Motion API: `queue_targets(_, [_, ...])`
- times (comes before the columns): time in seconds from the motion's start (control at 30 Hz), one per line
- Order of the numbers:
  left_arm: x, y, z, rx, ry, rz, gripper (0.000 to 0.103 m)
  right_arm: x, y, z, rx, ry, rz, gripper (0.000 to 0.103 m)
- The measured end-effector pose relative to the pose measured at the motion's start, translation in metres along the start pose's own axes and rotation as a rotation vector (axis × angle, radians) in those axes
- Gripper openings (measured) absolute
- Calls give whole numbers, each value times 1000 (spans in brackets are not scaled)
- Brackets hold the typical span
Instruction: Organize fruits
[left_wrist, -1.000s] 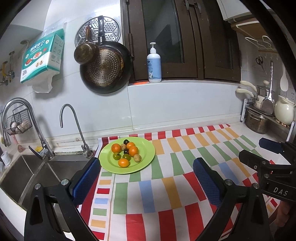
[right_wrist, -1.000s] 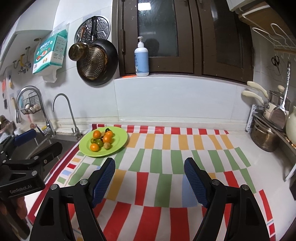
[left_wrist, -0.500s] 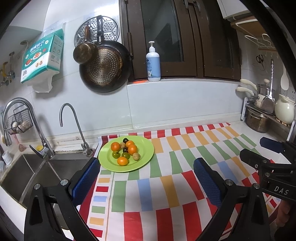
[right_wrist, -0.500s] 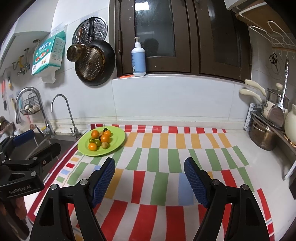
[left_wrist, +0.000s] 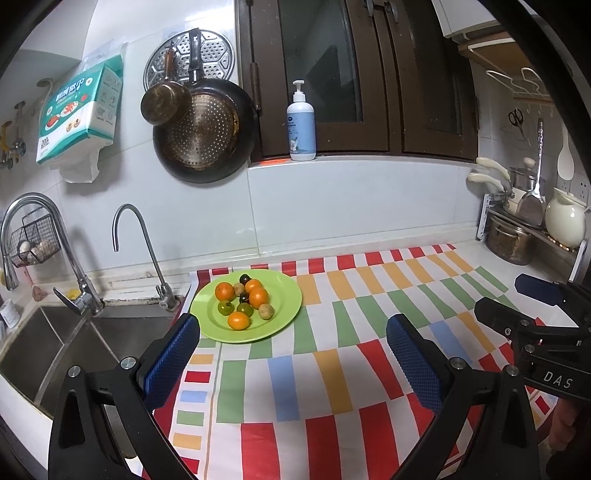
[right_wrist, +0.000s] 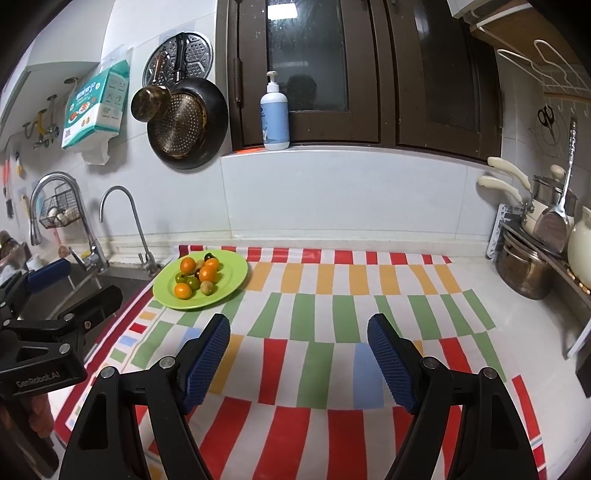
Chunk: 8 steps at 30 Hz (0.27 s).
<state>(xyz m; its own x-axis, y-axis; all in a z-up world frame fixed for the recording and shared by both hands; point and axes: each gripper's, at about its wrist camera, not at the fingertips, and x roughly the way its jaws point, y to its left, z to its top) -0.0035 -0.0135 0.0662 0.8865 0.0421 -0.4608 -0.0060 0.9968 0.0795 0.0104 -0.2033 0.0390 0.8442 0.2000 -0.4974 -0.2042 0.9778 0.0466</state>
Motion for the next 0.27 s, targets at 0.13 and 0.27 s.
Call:
queue_targets(0.13, [2, 0, 0, -2, 6, -3, 103, 1, -3, -2, -4, 1, -2, 77])
queue_targets(0.27, [4, 0, 0, -1, 5, 1, 103, 2, -3, -2, -2, 4, -4, 77])
